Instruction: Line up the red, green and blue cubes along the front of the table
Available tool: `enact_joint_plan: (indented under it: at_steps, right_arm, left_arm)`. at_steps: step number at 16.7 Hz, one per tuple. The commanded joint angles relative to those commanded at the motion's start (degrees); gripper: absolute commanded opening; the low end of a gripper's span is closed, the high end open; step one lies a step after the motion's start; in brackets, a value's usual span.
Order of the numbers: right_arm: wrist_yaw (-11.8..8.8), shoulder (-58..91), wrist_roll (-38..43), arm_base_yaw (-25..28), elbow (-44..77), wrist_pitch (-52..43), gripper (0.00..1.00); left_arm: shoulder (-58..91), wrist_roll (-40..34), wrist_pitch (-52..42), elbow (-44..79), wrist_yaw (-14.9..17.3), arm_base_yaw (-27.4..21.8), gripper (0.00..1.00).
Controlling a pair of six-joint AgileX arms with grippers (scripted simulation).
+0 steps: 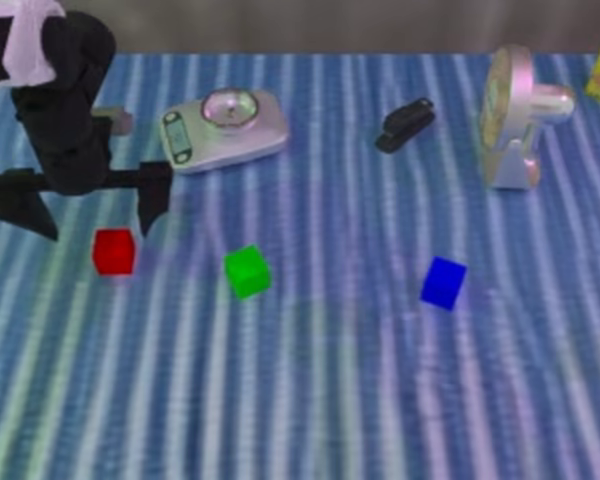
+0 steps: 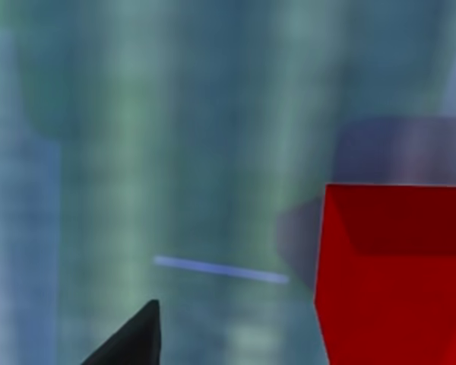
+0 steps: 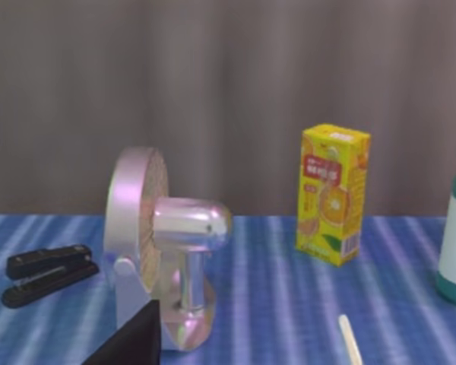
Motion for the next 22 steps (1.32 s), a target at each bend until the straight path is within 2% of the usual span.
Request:
enact_joint_plan:
  at_steps: [4,9,22]
  right_arm:
    - [0.0,0.0,0.0,0.0,0.0,0.0,1.0]
    - [0.0,0.0,0.0,0.0,0.0,0.0,1.0]
    - [0.0,0.0,0.0,0.0,0.0,0.0,1.0]
  left_arm:
    - [4.0,0.0,8.7,-4.5,0.0,-0.1,1.0]
    - [4.7,0.0,9.8,-5.1,0.0,-0.1,1.0]
    - [4.7,0.0,9.8,-5.1,0.0,-0.1,0.02]
